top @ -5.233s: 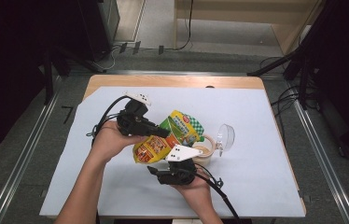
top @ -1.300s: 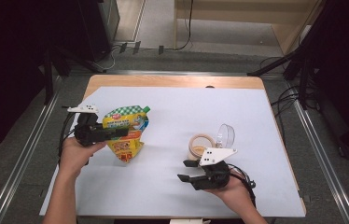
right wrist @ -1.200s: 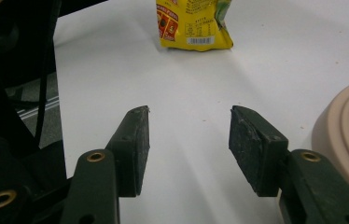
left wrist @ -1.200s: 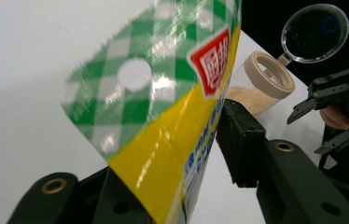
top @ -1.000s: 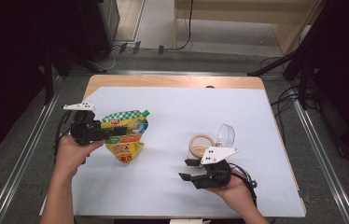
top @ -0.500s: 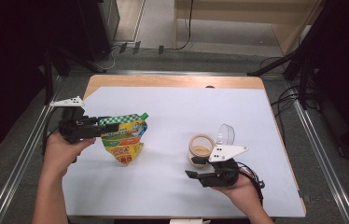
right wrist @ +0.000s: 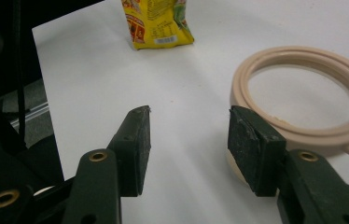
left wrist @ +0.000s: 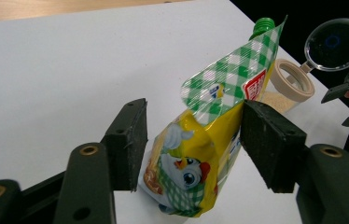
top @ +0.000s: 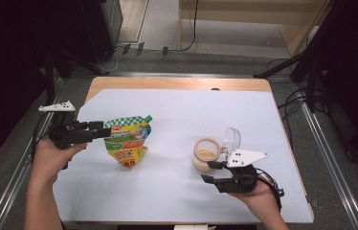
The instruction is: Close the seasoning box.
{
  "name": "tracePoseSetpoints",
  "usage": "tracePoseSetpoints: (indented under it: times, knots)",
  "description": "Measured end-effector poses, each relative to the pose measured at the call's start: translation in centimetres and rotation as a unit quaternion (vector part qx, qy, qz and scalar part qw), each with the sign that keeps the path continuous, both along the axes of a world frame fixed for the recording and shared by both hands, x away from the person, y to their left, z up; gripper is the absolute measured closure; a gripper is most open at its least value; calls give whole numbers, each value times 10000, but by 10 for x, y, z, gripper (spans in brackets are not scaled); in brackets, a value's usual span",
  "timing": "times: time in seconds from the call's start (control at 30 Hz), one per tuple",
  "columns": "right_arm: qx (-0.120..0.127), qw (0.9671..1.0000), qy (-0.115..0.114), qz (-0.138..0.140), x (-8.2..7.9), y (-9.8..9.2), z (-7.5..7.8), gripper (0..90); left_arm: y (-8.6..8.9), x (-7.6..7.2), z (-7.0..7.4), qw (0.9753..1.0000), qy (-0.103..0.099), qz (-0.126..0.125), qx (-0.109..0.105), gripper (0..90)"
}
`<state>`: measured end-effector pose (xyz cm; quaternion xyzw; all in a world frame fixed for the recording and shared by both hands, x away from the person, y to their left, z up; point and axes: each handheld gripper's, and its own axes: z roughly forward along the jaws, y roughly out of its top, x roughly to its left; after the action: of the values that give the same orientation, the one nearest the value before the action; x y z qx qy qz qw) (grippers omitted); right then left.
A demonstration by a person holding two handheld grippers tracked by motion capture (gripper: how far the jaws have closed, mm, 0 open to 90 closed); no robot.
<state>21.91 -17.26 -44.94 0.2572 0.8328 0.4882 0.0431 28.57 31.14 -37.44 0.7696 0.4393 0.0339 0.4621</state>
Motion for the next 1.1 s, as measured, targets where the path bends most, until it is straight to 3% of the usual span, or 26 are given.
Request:
tracePoseSetpoints:
  times: [0.33,0.5,0.73,1.0,1.1]
  knots:
    - [15,9998,56,-202,1,-25,1,535,16,0,-11,9999,34,160,55,407]
    - [13,9992,170,-351,1,-37,1,547,19,2,-19,9998,52,191,69,403]
    - [-15,9987,149,-479,1,-52,2,572,20,5,-28,9998,65,199,66,399]
    - [-6,9975,154,-690,7,-65,2,626,26,4,-34,9992,51,283,284,422]
    - [6,9971,155,-742,8,-68,1,648,26,6,-38,9992,68,300,248,417]
